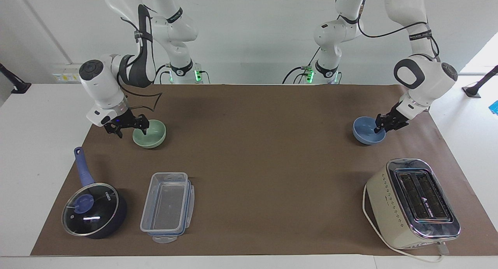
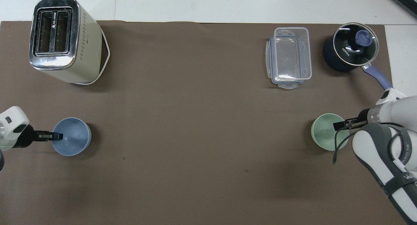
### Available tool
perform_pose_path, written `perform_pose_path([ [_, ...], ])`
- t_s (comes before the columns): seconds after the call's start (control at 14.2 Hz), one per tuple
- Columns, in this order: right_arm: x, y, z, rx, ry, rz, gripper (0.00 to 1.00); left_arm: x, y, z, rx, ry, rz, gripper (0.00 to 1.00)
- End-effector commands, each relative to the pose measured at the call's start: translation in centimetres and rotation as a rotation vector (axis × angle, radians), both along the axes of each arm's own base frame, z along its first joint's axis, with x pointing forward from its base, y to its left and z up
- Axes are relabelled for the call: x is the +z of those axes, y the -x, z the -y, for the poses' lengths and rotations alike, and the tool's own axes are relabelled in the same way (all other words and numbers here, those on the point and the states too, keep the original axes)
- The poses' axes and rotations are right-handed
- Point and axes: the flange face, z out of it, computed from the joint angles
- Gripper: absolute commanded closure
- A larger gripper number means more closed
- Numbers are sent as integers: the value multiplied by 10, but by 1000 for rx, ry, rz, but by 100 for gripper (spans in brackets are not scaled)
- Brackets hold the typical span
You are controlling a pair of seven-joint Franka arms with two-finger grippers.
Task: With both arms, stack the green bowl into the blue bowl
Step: 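Reach both grippers to the rims of the blue and green bowls, then slide the blue bowl centerward with the left gripper while the right gripper lifts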
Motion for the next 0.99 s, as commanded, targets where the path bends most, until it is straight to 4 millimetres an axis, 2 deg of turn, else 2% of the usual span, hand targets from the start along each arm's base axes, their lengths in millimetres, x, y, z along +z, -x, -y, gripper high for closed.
perform_pose_path([
  [0.0,-19,7,4,14,-4,-1,0,2,9,2,-10,19,2,100],
  [0.21,-23,11,5,55,-7,-11,0,7,8,5,-23,31,-14,100],
  [0.28,-23,11,7,63,-7,-11,13,16,6,7,-32,31,-5,100],
  [0.35,-23,11,7,60,-7,-12,43,27,5,12,-43,38,-8,100],
  [0.42,-23,11,7,47,-9,-12,65,40,4,17,-53,40,-4,100],
  [0.49,-23,11,7,37,-17,-9,80,52,2,27,-69,38,6,100],
  [0.56,-23,11,7,25,-30,-10,100,63,0,40,-75,34,17,100],
  [0.71,-24,12,7,6,-41,-10,100,83,-4,75,-52,30,15,100],
  [0.92,-24,12,7,6,-41,-13,100,90,-12,155,-13,18,-11,100],
])
